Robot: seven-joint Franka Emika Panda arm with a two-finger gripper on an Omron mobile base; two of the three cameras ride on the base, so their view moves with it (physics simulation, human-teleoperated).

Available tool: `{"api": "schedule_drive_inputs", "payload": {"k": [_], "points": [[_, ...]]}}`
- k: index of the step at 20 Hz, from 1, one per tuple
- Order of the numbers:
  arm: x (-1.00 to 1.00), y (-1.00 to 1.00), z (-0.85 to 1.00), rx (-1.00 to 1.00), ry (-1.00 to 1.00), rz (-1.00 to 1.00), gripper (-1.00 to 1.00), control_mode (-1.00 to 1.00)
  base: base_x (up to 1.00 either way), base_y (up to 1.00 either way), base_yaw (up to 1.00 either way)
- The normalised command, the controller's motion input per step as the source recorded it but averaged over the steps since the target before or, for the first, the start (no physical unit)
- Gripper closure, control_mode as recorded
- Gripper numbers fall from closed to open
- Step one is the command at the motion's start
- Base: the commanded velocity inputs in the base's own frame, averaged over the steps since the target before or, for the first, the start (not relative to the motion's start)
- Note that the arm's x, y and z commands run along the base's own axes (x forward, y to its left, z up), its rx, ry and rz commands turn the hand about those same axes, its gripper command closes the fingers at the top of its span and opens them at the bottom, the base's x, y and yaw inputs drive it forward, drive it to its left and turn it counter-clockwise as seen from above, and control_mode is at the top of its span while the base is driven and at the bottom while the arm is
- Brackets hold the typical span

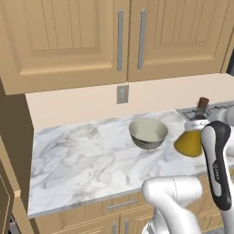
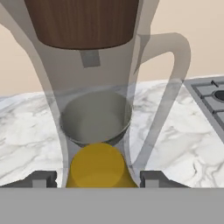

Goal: Retrieve the bottle and the shaker from the cabinet and place them next to the mixing bowl on the counter. Then add garlic from the fridge to the mixing bowl.

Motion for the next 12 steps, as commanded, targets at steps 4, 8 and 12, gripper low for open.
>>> {"api": "schedule_drive_inputs", "payload": {"k": [4,8,12], "points": [[0.68,-0.34,-0.26,0.0,-0.07,0.0,1.0,-1.0,0.0,0.0,0.0],[0.82,-0.41,-0.09,0.0,-0.05,0.0,1.0,-1.0,0.0,0.0,0.0],[0.79,-0.52,0.02,0.0,0.02,-0.01,1.0,-1.0,0.0,0.0,0.0]]}}
